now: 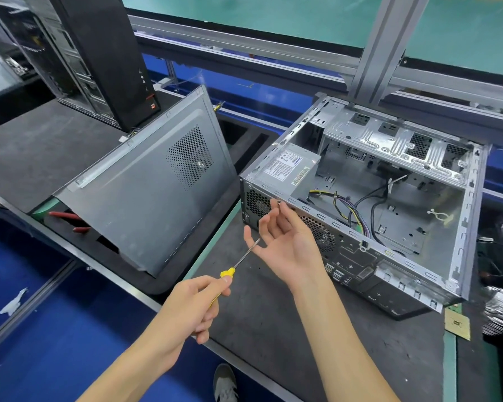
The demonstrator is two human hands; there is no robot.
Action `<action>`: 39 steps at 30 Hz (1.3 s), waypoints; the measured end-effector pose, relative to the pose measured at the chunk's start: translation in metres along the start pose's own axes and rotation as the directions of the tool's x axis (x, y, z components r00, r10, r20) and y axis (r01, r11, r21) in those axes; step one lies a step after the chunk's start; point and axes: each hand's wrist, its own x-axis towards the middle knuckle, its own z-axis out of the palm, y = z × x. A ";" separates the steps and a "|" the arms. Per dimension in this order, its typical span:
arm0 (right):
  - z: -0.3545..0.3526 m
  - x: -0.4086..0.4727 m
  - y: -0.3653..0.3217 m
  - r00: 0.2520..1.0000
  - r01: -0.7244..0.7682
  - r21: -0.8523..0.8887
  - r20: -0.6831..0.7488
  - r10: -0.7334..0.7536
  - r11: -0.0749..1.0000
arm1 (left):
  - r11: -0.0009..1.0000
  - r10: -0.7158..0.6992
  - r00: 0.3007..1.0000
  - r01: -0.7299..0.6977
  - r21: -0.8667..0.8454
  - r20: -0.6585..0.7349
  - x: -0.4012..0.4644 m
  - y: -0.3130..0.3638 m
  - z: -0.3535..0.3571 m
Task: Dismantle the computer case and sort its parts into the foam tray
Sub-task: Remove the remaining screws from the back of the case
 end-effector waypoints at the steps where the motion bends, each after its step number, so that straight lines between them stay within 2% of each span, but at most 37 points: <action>1: 0.001 0.001 0.000 1.000 0.004 0.000 -0.010 -0.004 1.000 | 1.000 0.002 1.000 -0.002 0.001 0.000 0.000 0.000 0.000; 10: 0.005 0.003 0.011 0.995 0.087 0.025 -0.052 -0.085 0.996 | 1.000 0.005 1.000 -0.005 0.003 -0.006 -0.001 0.002 -0.004; 15: 0.004 0.002 0.016 0.997 0.083 0.080 0.000 -0.083 0.993 | 1.000 -0.006 1.000 0.006 -0.010 -0.006 -0.002 -0.001 -0.005; 21: 0.003 0.005 0.014 0.994 0.084 0.102 -0.074 -0.077 0.991 | 1.000 -0.003 1.000 0.003 -0.004 -0.010 -0.003 -0.003 -0.010; 25: 0.003 0.003 0.013 0.998 0.059 0.078 -0.028 -0.057 0.995 | 1.000 -0.002 1.000 0.001 -0.015 -0.013 -0.004 -0.007 -0.014; 30: 0.005 0.002 0.010 0.995 0.067 0.095 -0.078 -0.060 0.993 | 1.000 0.001 1.000 -0.001 -0.009 -0.006 -0.003 -0.010 -0.014; 39: 0.009 0.000 0.012 0.994 0.078 0.088 -0.078 -0.071 0.993 | 1.000 0.008 1.000 -0.007 -0.013 0.003 -0.002 -0.010 -0.013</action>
